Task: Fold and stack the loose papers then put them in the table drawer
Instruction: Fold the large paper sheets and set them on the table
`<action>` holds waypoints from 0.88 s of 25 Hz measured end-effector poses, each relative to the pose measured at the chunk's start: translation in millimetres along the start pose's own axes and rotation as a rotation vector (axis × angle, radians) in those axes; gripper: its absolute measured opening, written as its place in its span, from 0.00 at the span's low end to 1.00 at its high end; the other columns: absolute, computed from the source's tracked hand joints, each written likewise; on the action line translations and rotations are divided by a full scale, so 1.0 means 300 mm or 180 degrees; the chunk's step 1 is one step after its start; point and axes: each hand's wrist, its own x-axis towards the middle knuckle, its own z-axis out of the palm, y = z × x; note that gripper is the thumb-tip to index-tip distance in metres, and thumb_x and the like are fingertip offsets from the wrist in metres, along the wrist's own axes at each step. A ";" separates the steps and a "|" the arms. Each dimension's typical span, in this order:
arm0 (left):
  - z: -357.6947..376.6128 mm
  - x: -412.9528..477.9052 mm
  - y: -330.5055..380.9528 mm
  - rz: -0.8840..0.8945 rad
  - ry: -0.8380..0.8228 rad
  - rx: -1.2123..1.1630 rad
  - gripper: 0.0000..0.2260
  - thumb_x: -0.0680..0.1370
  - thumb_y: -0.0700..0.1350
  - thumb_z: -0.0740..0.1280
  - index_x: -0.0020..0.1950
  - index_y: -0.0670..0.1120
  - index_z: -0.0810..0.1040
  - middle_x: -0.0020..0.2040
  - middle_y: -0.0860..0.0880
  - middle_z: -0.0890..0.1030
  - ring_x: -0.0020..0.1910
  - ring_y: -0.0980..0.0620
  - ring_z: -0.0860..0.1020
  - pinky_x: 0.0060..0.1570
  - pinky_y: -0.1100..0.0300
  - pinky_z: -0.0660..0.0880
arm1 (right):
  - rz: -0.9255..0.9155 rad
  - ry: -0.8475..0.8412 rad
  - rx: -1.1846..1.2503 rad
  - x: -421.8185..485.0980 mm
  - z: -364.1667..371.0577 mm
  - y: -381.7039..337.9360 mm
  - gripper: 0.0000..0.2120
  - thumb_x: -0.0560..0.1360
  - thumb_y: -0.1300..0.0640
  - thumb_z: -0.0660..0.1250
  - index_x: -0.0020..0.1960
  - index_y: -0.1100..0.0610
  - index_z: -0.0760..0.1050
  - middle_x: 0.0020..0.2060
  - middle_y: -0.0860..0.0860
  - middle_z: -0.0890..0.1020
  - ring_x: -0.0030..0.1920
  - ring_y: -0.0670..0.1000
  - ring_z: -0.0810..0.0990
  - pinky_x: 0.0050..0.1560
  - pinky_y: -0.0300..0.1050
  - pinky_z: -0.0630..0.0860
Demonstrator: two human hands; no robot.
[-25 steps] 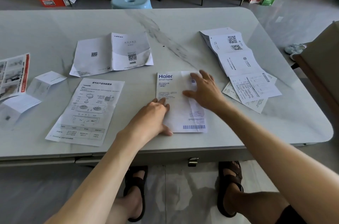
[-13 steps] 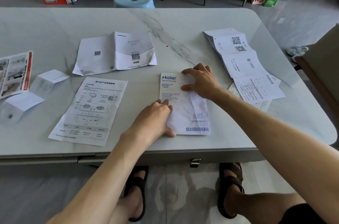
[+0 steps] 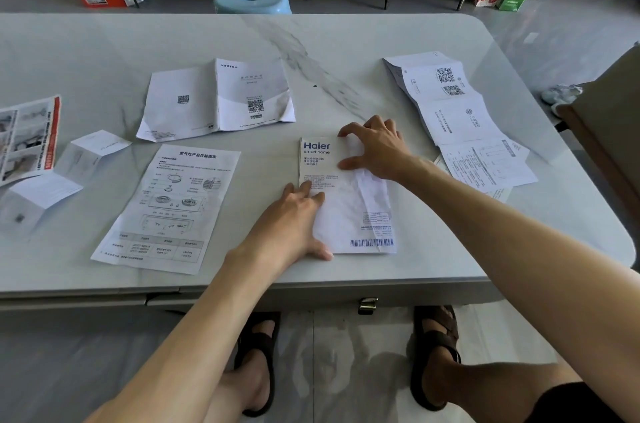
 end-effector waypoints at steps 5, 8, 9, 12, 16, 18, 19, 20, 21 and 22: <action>-0.001 0.004 -0.005 0.0000 -0.0036 0.0021 0.39 0.63 0.57 0.79 0.68 0.43 0.71 0.71 0.44 0.68 0.70 0.45 0.66 0.66 0.51 0.70 | 0.0016 0.0054 0.0061 0.000 0.009 -0.015 0.33 0.69 0.40 0.73 0.71 0.44 0.67 0.63 0.56 0.69 0.65 0.59 0.64 0.65 0.53 0.65; -0.002 0.011 -0.005 -0.0029 -0.0085 0.0025 0.39 0.62 0.57 0.79 0.68 0.42 0.72 0.70 0.43 0.68 0.70 0.45 0.66 0.65 0.53 0.69 | 0.0208 0.0223 0.0469 -0.015 0.014 0.000 0.34 0.71 0.47 0.74 0.73 0.53 0.67 0.64 0.58 0.69 0.67 0.60 0.65 0.67 0.49 0.64; -0.002 0.012 -0.005 -0.0040 -0.0097 0.0014 0.39 0.63 0.57 0.79 0.67 0.41 0.72 0.70 0.43 0.68 0.70 0.45 0.66 0.65 0.53 0.69 | 0.0233 0.0201 0.0460 -0.016 0.011 0.007 0.33 0.71 0.48 0.74 0.72 0.55 0.68 0.65 0.59 0.69 0.67 0.60 0.65 0.67 0.48 0.64; -0.001 0.010 -0.008 -0.0023 -0.0075 -0.0011 0.38 0.62 0.57 0.79 0.65 0.40 0.73 0.69 0.43 0.69 0.69 0.45 0.67 0.64 0.53 0.70 | 0.0146 -0.0033 0.0225 0.001 -0.011 0.013 0.31 0.70 0.49 0.75 0.69 0.55 0.71 0.64 0.58 0.70 0.66 0.59 0.65 0.65 0.49 0.65; -0.002 0.002 -0.013 0.0091 0.0019 -0.0019 0.37 0.63 0.57 0.78 0.65 0.41 0.72 0.69 0.45 0.70 0.68 0.46 0.68 0.63 0.52 0.71 | 0.0070 -0.0243 0.0081 0.035 -0.035 -0.004 0.32 0.68 0.49 0.77 0.66 0.58 0.71 0.63 0.57 0.71 0.67 0.58 0.66 0.64 0.49 0.68; -0.002 0.006 -0.014 0.0143 0.0030 0.0017 0.34 0.64 0.58 0.78 0.63 0.41 0.73 0.67 0.46 0.71 0.66 0.46 0.69 0.61 0.53 0.71 | 0.0076 -0.0255 0.0018 0.038 -0.038 -0.005 0.32 0.67 0.48 0.78 0.65 0.58 0.71 0.62 0.57 0.72 0.66 0.57 0.67 0.63 0.51 0.70; -0.002 0.007 -0.015 0.0147 0.0022 0.0034 0.33 0.65 0.58 0.77 0.63 0.41 0.73 0.66 0.46 0.71 0.66 0.46 0.69 0.61 0.53 0.71 | 0.0078 -0.0244 0.0008 0.038 -0.039 -0.005 0.32 0.67 0.48 0.78 0.65 0.58 0.71 0.62 0.56 0.72 0.66 0.57 0.68 0.62 0.52 0.71; -0.002 0.009 -0.016 0.0143 0.0005 0.0056 0.33 0.66 0.58 0.77 0.63 0.41 0.73 0.67 0.45 0.71 0.67 0.46 0.68 0.62 0.53 0.71 | 0.0076 -0.0229 0.0011 0.036 -0.039 -0.005 0.31 0.67 0.47 0.78 0.65 0.57 0.71 0.61 0.56 0.73 0.66 0.57 0.68 0.62 0.53 0.71; -0.001 0.010 -0.015 0.0143 -0.0010 0.0088 0.33 0.66 0.58 0.76 0.64 0.41 0.72 0.68 0.45 0.70 0.67 0.45 0.68 0.62 0.52 0.71 | 0.0078 -0.0218 0.0022 0.035 -0.039 -0.003 0.31 0.67 0.47 0.78 0.64 0.57 0.71 0.61 0.56 0.73 0.65 0.57 0.68 0.61 0.53 0.71; 0.002 0.012 -0.016 0.0146 -0.0017 0.0120 0.33 0.67 0.58 0.76 0.64 0.41 0.72 0.69 0.45 0.69 0.68 0.45 0.67 0.63 0.52 0.70 | 0.0073 -0.0207 0.0040 0.034 -0.038 -0.001 0.31 0.67 0.48 0.78 0.64 0.57 0.72 0.61 0.56 0.73 0.65 0.57 0.68 0.61 0.52 0.72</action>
